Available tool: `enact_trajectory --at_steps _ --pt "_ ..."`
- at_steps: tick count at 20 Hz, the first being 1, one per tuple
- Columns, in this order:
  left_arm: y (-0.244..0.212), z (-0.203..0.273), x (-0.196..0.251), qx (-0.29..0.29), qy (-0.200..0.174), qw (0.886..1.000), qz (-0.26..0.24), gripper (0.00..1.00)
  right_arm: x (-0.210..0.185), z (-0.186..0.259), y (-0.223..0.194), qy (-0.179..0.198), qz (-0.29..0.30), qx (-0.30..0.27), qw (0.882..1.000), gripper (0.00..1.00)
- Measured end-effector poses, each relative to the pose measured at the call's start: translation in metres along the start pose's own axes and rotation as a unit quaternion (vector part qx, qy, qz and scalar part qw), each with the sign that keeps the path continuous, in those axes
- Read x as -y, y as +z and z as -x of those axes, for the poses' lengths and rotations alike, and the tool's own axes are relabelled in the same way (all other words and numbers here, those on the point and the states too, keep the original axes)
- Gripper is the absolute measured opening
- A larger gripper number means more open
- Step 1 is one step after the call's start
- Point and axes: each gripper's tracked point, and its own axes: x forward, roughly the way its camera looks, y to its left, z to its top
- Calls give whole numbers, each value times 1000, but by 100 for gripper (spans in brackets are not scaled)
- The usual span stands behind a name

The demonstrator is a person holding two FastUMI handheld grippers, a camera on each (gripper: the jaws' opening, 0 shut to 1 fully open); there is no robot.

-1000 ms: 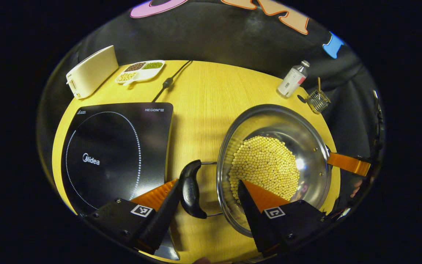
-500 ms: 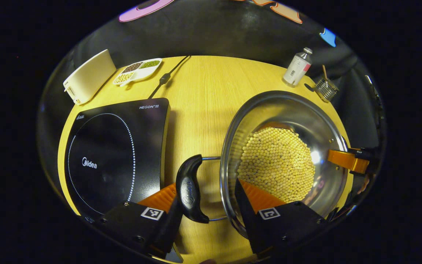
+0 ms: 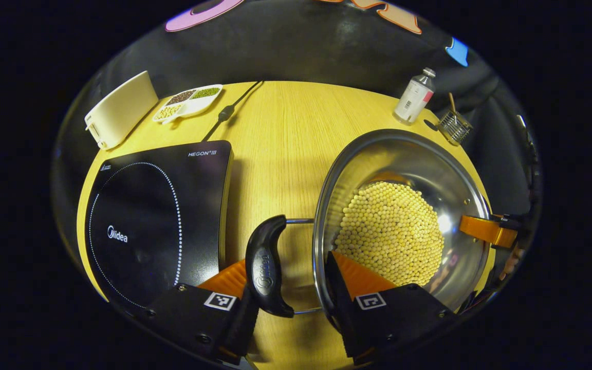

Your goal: First push the handle of the pot to place it horizontally, then grasp the pot with both hands and set it on the induction cooktop.

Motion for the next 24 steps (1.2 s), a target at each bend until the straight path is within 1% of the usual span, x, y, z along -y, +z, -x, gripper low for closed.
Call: enact_trajectory --at_steps 1,2,4,5,8,9,10,11,14,15,16,17,18,19,21,22,23,24 --pt "0 0 1 2 -3 1000 2 70 0 0 -1 2 -7 -1 1000 54" --pt "0 0 2 0 -5 1000 5 70 1 2 -4 3 -10 -3 1000 54" --pt "-8 4 4 -10 -9 999 37 69 3 8 -13 -5 -7 -8 1000 53" --pt "-17 8 6 -19 -11 998 53 66 5 14 -20 -6 -7 -11 1000 53" --pt "-41 25 16 -27 -21 995 96 61 9 31 -45 6 -10 -17 1000 53" --pt "-49 29 17 -22 -18 995 94 59 11 41 -52 10 -15 -25 1000 53" --pt "-53 34 18 -17 -13 996 91 59 12 38 -56 14 -16 -28 999 47" --pt "-56 42 19 -12 -8 996 87 60 12 41 -59 18 -14 -28 999 46" --pt "-57 55 16 -6 5 996 85 57 8 47 -59 31 -17 -23 999 46" --pt "-56 60 14 -5 9 996 84 59 4 49 -57 36 -19 -21 999 46" --pt "-52 66 10 -2 14 996 85 57 -2 51 -56 42 -19 -19 999 51" --pt "-49 71 6 2 19 996 85 58 -8 52 -54 48 -20 -16 998 51" --pt "-44 77 1 6 23 996 81 57 -15 54 -52 54 -21 -13 998 51" --pt "-40 82 -5 10 27 997 76 57 -21 56 -51 58 -26 -13 998 46" --pt "-33 91 -16 9 27 997 66 57 -33 62 -48 61 -37 -11 997 46" --pt "-28 96 -22 12 26 998 64 57 -41 66 -45 62 -41 -8 997 51" --pt "-23 100 -29 16 25 998 63 57 -49 68 -41 63 -42 -6 997 46" --pt "-19 102 -38 18 24 998 63 57 -59 69 -38 62 -39 -2 997 51"
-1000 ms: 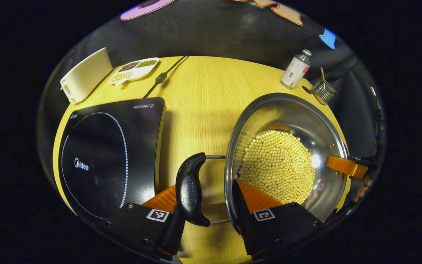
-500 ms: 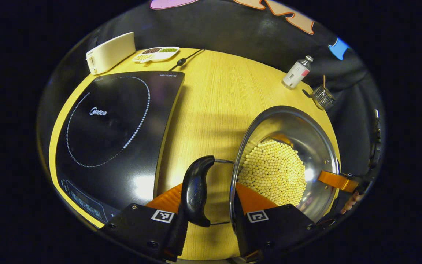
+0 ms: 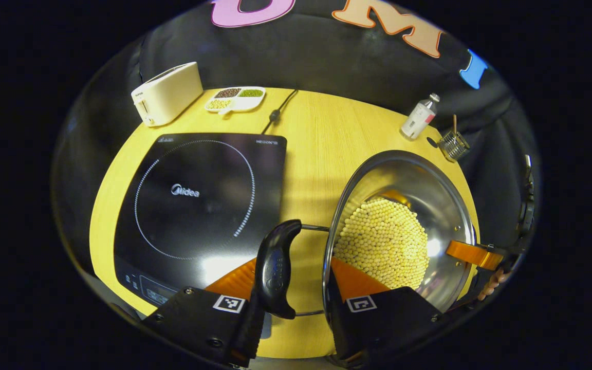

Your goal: First push the handle of the pot to place it horizontally, then grasp the pot with both hands and set it on the induction cooktop.

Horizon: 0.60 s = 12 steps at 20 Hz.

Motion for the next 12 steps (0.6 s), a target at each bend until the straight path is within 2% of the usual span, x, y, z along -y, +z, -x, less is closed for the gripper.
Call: enact_trajectory --at_steps 1,5,6,11,12 --pt "3 1 -11 0 -1 1000 2 57 -11 -1 3 -1 4 1 1000 46" --pt "21 4 -69 -2 -11 1000 8 57 -72 -8 5 -10 13 7 1000 46" --pt "24 4 -88 -5 -14 1000 7 57 -90 -9 1 -14 14 4 1000 51" --pt "28 -7 -168 -28 -41 999 18 57 -169 -21 -15 -50 26 -5 998 46" --pt "36 -7 -180 -13 -45 999 17 57 -184 -24 -13 -54 24 2 998 51"
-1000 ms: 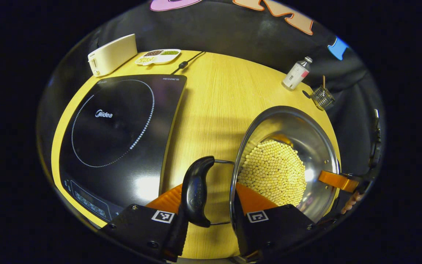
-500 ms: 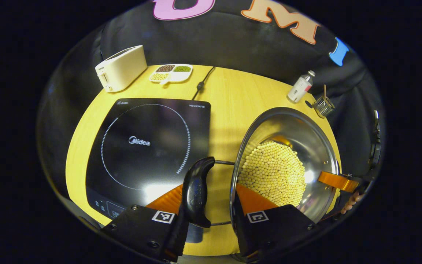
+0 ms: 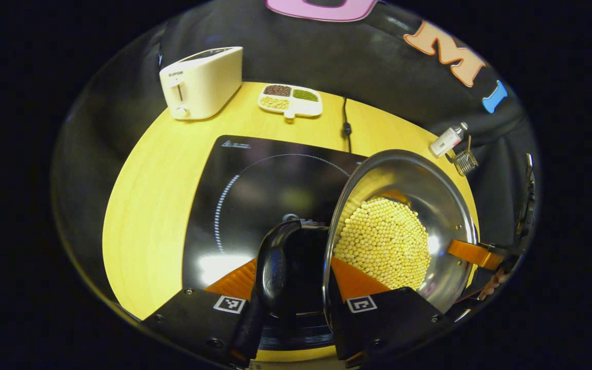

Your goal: First push the handle of the pot to place it horizontally, then grasp the pot with both hands and set it on the induction cooktop.

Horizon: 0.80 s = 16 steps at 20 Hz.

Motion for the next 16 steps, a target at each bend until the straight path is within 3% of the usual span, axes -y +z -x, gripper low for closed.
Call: enact_trajectory --at_steps 2,5,8,9,13,14,16 --pt "8 2 -26 -3 1 1000 -15 57 -24 -3 -8 -8 1 -15 1000 46" --pt "22 3 -50 18 -7 1000 -16 57 -53 -10 -4 -12 2 -11 1000 46" --pt "35 4 -69 31 -4 999 -32 57 -71 -17 1 -28 8 -5 1000 46" --pt "39 6 -73 35 -4 999 -35 57 -76 -18 1 -30 8 -4 1000 51" --pt "54 -1 -92 46 -7 998 -39 57 -94 -25 5 -28 4 0 1000 46" --pt "56 -3 -93 48 -6 998 -43 57 -94 -25 5 -28 4 -1 1000 51" --pt "60 -4 -94 54 -6 997 -45 58 -97 -26 5 -30 3 -2 1000 51"
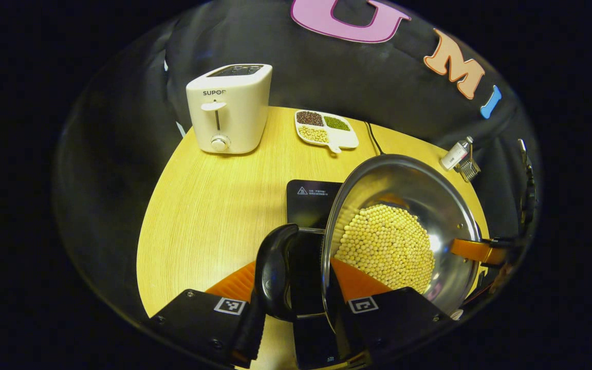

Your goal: First push the handle of the pot to place it horizontally, then grasp the pot with both hands and set it on the induction cooktop.

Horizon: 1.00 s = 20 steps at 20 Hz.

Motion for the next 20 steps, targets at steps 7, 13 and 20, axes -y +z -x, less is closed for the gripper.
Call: enact_trajectory --at_steps 7,13,20 --pt "5 -4 -6 8 8 1000 -8 60 -4 -3 6 8 -9 6 1000 46" --pt "6 -2 -15 -13 69 997 -33 78 -9 -2 12 45 -16 13 999 50" --pt "56 51 -11 43 167 977 -127 86 -21 20 29 184 -113 -1 976 64"
